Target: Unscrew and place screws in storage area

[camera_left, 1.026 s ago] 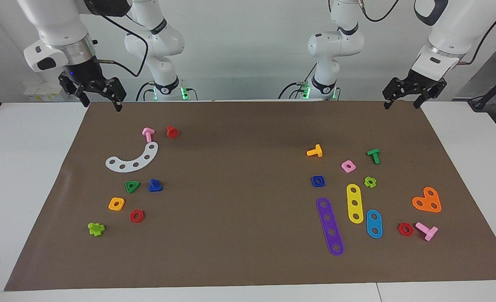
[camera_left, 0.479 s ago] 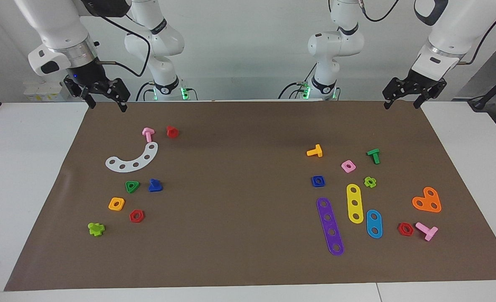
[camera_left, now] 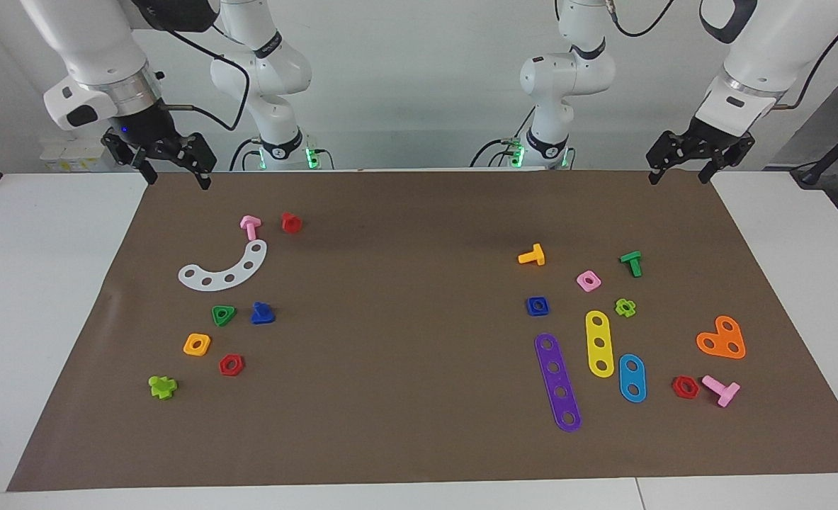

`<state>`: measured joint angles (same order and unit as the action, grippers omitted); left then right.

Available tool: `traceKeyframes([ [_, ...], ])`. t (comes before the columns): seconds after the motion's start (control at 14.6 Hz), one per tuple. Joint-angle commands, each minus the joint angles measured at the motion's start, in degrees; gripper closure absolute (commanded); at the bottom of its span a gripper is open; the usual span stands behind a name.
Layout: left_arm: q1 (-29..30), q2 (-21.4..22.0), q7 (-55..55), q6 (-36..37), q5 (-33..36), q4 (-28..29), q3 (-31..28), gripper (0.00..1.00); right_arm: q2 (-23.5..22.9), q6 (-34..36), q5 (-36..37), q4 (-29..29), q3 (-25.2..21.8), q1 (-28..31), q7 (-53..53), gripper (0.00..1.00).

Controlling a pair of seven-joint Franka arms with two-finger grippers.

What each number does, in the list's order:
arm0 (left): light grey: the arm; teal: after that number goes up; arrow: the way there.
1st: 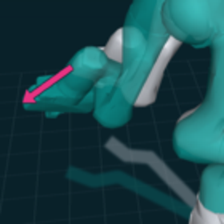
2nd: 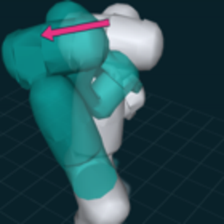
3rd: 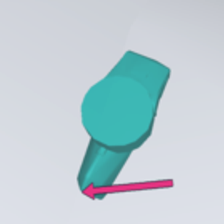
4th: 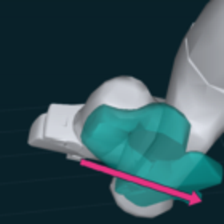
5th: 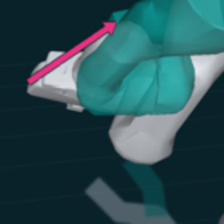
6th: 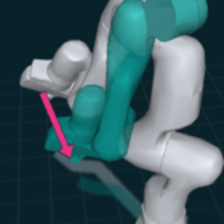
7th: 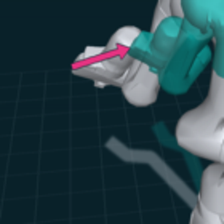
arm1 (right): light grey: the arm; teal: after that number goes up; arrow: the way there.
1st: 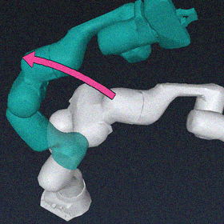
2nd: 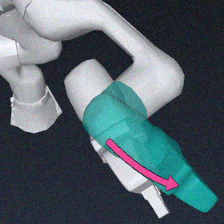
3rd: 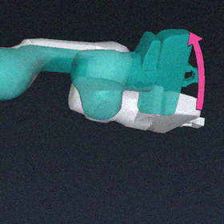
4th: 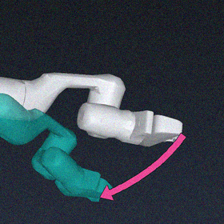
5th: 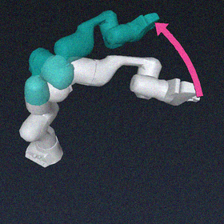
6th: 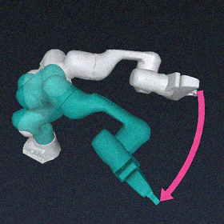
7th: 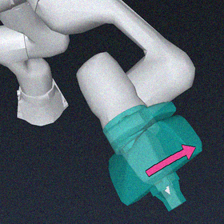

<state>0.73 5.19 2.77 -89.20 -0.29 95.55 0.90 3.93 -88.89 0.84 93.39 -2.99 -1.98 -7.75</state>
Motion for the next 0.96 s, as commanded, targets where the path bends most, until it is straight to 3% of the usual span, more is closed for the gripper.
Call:
traceKeyframes([
  [0.0, 0.2, 0.1, -0.6, 0.7, 1.2, -0.1, 0.2, 0.00, 0.6, -0.7, 0.5, 1.0, 0.4, 0.0, 0.9, 0.00],
  [0.89, 0.2, 0.1, -0.6, 0.7, 1.2, -0.1, 0.2, 0.00, 0.7, -1.6, 0.4, 1.2, 0.6, 0.0, 2.3, 0.00],
])
